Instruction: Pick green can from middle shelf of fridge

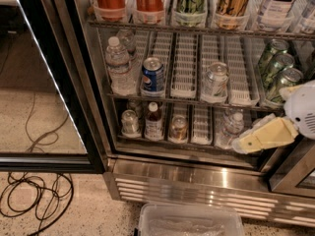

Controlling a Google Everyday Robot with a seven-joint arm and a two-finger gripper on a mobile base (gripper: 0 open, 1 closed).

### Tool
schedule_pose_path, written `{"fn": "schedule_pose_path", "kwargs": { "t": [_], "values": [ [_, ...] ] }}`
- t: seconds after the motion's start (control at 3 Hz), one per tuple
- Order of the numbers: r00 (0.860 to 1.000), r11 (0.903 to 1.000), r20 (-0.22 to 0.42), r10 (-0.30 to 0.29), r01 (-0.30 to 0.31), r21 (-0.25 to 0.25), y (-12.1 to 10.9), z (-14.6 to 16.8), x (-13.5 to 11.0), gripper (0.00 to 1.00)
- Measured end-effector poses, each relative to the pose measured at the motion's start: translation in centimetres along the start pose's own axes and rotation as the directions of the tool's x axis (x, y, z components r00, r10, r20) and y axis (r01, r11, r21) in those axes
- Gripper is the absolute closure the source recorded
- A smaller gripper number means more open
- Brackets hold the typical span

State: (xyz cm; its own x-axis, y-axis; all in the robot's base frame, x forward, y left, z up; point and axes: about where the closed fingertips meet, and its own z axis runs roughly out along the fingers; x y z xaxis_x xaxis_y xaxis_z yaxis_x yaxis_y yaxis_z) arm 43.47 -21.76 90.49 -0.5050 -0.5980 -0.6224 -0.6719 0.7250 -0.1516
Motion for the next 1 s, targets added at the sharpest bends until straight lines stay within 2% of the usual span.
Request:
{"fn": "schedule_pose_path", "kwargs": {
  "t": [0.33,0.67,1.0],
  "values": [
    [0.974,0.9782,0.096,0.205,-0.207,0.012,-0.4,2.9,2.3,0.00],
    [0.930,0.9472,0.198,0.309,-0.320,0.024,-2.9,4.7,2.3,0.00],
    [0.928,0.9458,0.201,0.313,-0.324,0.024,-2.9,4.8,2.3,0.00]
  ]
}}
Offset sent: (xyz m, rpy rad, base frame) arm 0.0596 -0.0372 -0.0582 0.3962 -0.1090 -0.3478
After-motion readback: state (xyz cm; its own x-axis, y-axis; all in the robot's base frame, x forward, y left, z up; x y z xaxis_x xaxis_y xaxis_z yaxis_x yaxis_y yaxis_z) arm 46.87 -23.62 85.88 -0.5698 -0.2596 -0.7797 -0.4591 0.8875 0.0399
